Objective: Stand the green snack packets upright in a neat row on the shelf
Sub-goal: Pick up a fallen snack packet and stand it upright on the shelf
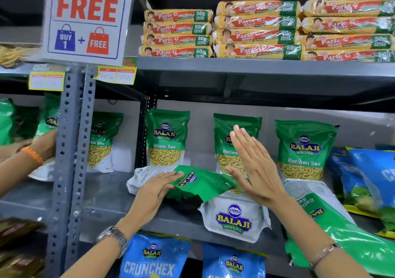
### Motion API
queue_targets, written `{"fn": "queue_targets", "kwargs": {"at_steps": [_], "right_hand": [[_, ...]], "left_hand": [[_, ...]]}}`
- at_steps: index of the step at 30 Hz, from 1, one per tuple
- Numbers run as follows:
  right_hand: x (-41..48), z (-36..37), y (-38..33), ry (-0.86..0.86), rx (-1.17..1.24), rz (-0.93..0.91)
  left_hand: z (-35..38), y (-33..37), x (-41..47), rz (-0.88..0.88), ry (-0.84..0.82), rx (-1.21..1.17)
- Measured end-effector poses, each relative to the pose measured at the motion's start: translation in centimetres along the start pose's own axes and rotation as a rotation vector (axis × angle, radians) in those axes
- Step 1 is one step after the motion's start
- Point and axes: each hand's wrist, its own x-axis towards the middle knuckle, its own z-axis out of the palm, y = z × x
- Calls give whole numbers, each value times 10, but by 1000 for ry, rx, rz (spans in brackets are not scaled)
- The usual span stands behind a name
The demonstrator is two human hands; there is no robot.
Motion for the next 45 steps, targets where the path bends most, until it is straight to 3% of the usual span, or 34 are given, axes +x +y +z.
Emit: {"fn": "queue_targets", "kwargs": {"at_steps": [4, 7, 10, 14, 18, 21, 26, 29, 36, 41, 45], "right_hand": [[7, 0, -1, -96, 125, -40], [17, 6, -4, -180, 218, -2], [33, 15, -6, -161, 288, 53], [71, 18, -16, 74, 447, 239], [116, 16, -30, 108, 360, 258], [148, 22, -38, 57, 347, 344], [178, 52, -31, -121, 607, 514], [179, 65, -30, -86, 605, 549], [179, 75, -23, -19, 823, 700], [179, 80, -20, 13, 850, 746], [165, 78, -22, -122, 1101, 672]], "left_hand": [[-5, 2, 11, -90, 173, -154], [-12, 7, 28, -129, 397, -196], [-21, 5, 46, -206, 509, -184], [-34, -8, 66, -286, 491, -331], [-47, -36, 82, -393, 432, -432], [-48, -49, 97, -526, 416, -550], [-40, -75, 104, -727, 455, -655], [-38, -91, 101, -813, 507, -697], [-36, -94, 103, -803, 607, -550], [-30, -98, 105, -784, 614, -547], [-29, -99, 96, -856, 533, -658]]}}
